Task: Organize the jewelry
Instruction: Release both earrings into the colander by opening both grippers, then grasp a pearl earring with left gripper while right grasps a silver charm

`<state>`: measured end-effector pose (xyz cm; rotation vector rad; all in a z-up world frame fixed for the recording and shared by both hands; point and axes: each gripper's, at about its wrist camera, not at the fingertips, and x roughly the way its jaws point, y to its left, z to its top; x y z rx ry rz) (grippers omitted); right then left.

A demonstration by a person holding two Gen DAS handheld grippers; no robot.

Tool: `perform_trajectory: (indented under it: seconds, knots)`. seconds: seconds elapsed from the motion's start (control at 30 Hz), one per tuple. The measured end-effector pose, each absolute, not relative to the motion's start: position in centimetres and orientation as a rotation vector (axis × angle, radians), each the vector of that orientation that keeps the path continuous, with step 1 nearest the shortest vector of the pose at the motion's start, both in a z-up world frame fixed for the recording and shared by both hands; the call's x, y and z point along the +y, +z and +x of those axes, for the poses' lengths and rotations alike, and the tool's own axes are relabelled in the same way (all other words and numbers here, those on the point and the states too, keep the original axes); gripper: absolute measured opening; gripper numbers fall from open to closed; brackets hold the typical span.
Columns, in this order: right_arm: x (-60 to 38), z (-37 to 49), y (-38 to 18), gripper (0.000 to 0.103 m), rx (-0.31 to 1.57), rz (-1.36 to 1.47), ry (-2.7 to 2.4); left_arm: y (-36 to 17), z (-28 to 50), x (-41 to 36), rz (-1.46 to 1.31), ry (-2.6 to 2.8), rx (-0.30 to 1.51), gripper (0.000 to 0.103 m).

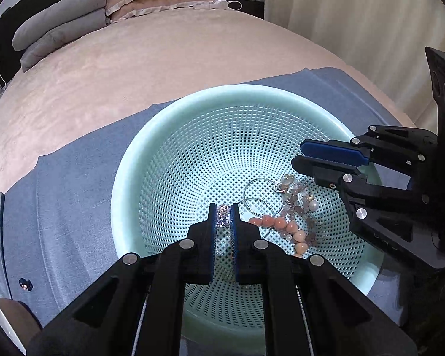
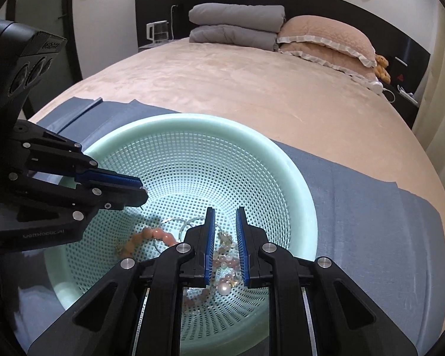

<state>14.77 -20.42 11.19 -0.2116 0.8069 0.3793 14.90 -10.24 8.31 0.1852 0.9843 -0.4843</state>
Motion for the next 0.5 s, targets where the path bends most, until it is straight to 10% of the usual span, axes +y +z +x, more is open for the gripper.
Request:
perform_trajectory:
  seconds: [0.17, 0.5]
  knots:
    - [-21.3, 14.2, 12.1, 0.020, 0.801, -0.193, 0.358, 9.6, 14.1, -9.4, 0.162, -0.475, 0.966, 0.035]
    - [-21.4, 8.1, 15.5, 0.024, 0.749, -0.202, 0.371, 13.4, 7.7, -7.7, 0.167, -0.451, 0.913, 0.040]
